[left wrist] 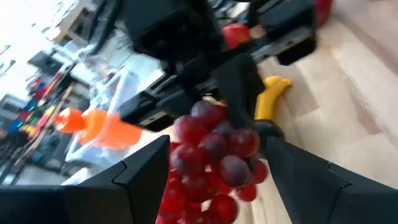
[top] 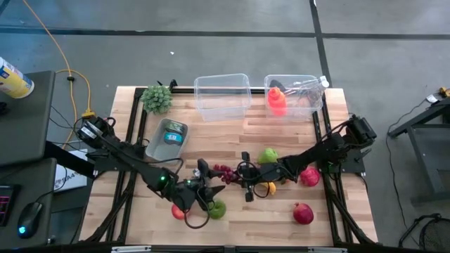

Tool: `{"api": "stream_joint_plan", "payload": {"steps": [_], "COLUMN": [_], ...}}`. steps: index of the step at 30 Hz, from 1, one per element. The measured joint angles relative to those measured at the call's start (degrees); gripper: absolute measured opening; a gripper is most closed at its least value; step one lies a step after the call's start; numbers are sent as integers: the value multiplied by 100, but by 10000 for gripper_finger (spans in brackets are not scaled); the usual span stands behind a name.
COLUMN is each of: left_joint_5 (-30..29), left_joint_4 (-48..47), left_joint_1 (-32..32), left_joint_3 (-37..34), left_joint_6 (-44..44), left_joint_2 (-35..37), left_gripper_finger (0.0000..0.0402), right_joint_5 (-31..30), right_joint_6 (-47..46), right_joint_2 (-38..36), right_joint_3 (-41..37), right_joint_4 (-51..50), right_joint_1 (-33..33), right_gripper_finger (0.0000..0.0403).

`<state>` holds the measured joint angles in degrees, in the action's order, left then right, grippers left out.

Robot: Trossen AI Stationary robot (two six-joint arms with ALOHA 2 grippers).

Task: Pick & Place Food Item
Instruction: Put the red grapes into the left transparent bin

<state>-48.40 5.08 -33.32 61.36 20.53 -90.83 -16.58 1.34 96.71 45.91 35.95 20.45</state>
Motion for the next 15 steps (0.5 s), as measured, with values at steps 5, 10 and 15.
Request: {"api": "stream_joint_plan", "payload": {"steps": [5, 10, 15], "left_joint_5": [287, -348, -1211], "left_joint_4": [6, -13, -299], "left_joint_1": [20, -180, -678], "left_joint_3": [0, 0, 2], "left_joint_6": [83, 305, 776], "left_joint_2": [0, 2, 17], "left_gripper_finger": [255, 255, 255], "right_joint_5": [-81, -221, -1022], "right_joint_6": [-2, -338, -617], "right_joint_2": [0, -235, -759], "right_joint_3": [0, 6, 224], "right_joint_4": [-51, -530, -1939], "right_joint_1": [0, -1, -56], "right_gripper_finger": [50, 47, 40]}}
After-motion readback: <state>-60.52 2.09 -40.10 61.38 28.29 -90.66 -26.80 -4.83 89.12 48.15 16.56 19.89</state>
